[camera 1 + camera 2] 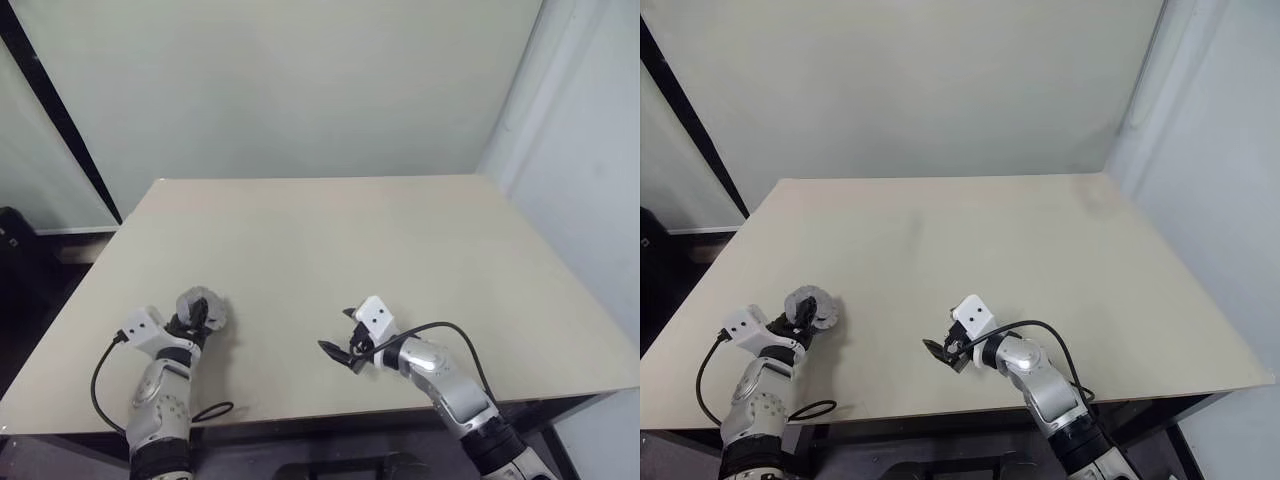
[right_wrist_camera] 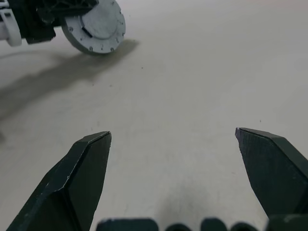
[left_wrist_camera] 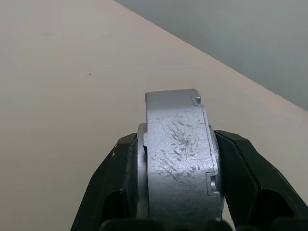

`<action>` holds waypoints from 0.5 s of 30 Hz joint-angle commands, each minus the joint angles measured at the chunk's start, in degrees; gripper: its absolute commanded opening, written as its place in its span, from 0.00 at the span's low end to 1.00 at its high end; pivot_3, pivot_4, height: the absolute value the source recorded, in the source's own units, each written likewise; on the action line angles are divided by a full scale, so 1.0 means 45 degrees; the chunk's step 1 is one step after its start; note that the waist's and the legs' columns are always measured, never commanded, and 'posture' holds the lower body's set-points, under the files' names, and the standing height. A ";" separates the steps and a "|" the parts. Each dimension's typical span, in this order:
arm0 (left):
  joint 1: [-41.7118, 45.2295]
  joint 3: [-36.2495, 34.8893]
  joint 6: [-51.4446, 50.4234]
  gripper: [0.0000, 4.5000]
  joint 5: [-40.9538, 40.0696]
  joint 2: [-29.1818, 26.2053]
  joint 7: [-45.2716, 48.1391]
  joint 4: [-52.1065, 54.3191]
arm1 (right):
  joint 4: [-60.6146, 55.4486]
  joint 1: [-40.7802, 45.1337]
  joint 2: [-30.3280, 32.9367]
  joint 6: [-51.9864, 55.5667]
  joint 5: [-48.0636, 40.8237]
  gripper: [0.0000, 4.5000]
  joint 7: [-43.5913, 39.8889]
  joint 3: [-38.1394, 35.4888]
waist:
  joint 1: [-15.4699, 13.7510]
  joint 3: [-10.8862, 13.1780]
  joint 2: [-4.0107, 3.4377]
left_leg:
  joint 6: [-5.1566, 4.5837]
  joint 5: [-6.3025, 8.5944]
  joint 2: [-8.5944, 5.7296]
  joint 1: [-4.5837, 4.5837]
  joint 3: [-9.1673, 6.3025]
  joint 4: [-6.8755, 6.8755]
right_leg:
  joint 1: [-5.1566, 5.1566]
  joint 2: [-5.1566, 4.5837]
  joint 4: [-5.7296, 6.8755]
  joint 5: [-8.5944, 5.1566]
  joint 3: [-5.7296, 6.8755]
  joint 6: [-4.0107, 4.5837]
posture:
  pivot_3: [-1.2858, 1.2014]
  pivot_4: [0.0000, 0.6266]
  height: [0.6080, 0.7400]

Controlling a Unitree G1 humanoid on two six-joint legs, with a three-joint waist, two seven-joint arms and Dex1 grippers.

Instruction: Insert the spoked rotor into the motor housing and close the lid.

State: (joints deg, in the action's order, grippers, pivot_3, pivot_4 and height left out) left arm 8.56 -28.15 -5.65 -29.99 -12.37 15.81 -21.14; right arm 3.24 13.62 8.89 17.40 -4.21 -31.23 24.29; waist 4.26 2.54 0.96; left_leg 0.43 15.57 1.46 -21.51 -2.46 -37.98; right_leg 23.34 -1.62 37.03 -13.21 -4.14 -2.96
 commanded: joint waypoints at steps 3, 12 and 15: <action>0.0162 -0.0205 0.0486 0.82 0.0439 -0.0287 -0.0783 -0.0052 | -0.0112 0.0229 -0.0044 -0.0291 0.0270 1.00 -0.0102 -0.0058 | -0.0036 -0.0002 0.0002 | 0.0000 -0.0002 0.0011 0.0003 -0.0002 -0.0006 | -0.0001 0.0013 0.0006 0.0007 0.0001 0.0008 | 0.52 0.00 1.00; 0.0089 -0.0145 0.1305 0.98 0.1193 -0.0364 -0.1659 -0.0371 | 0.0075 0.0215 -0.0120 -0.0320 0.0590 1.00 -0.0144 -0.0048 | -0.0153 -0.0011 0.0016 | 0.0001 -0.0002 0.0008 -0.0001 0.0001 -0.0030 | -0.0011 0.0011 0.0005 0.0018 0.0001 0.0002 | 0.52 0.00 1.00; -0.0004 -0.0095 0.1428 0.98 0.1265 -0.0339 -0.1673 -0.0303 | 0.0106 0.0205 -0.0131 -0.0342 0.0634 1.00 -0.0147 -0.0051 | -0.0230 -0.0012 0.0016 | 0.0005 -0.0005 0.0010 0.0001 0.0001 -0.0031 | -0.0011 0.0013 0.0008 0.0023 0.0002 0.0008 | 0.52 0.00 1.00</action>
State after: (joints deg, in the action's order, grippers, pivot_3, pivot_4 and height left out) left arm 8.36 -28.44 -0.83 -25.17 -13.31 8.45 -23.85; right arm 4.36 13.63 8.65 17.22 -1.68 -31.50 24.30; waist 3.22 2.49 1.03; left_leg 0.45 15.54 1.51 -21.50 -2.46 -38.12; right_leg 23.30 -1.56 37.07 -13.10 -4.14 -2.92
